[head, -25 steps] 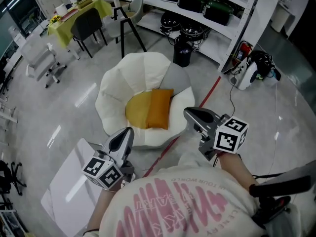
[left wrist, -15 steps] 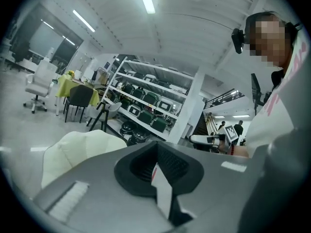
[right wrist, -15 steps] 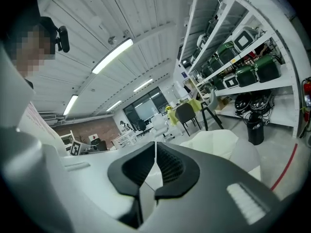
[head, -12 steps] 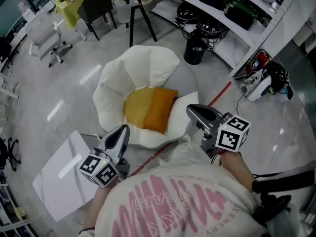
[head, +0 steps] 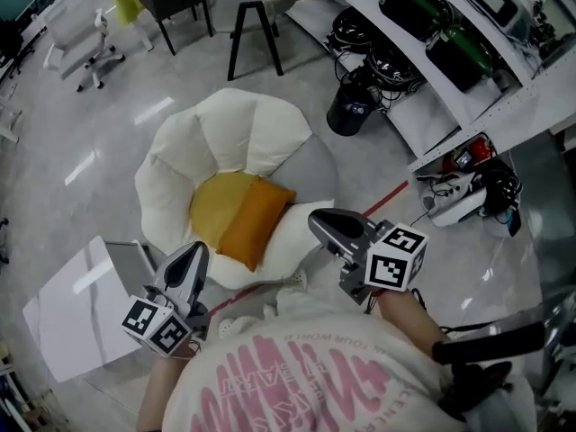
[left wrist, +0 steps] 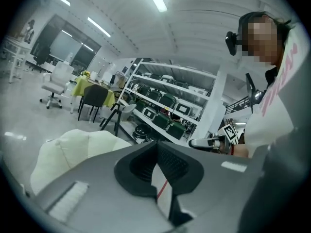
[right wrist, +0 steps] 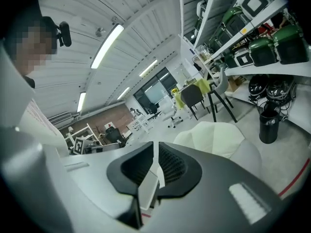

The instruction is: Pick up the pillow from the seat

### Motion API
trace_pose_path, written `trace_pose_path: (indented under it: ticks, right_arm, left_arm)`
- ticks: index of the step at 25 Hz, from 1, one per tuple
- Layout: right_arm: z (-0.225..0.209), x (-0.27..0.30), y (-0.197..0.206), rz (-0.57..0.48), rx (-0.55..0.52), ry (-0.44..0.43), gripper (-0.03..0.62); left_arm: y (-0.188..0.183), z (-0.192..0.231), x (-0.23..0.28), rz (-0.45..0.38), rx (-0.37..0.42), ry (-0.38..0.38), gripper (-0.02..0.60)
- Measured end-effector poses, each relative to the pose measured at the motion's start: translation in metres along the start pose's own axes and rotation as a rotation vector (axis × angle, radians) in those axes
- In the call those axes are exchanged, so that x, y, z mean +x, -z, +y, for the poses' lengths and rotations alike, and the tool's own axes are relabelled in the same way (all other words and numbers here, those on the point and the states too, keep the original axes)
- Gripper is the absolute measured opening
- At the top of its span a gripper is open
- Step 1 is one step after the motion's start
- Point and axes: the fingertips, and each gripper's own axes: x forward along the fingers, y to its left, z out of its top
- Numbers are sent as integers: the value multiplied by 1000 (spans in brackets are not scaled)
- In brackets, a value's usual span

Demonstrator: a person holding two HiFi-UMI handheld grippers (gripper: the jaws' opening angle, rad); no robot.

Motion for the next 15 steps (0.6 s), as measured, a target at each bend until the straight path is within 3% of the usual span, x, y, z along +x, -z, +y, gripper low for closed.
trace_pose_path:
  ticks: [3,6,10,15]
  right_arm:
    - [-25,7,6,70,14,-31,76]
    - [-53,23,6,138,-2,-55,83]
    - [-90,52,14,177,-11,-52,83]
    - [-131,88,66,227,17,-33,83]
  left_arm:
    - [15,-4,7,14,21,-24,11]
    - [29,8,15,30,46,-84,11]
    - [56,31,16,-1,-43,-175,11]
    - [117,56,13,20,-98,-229,11]
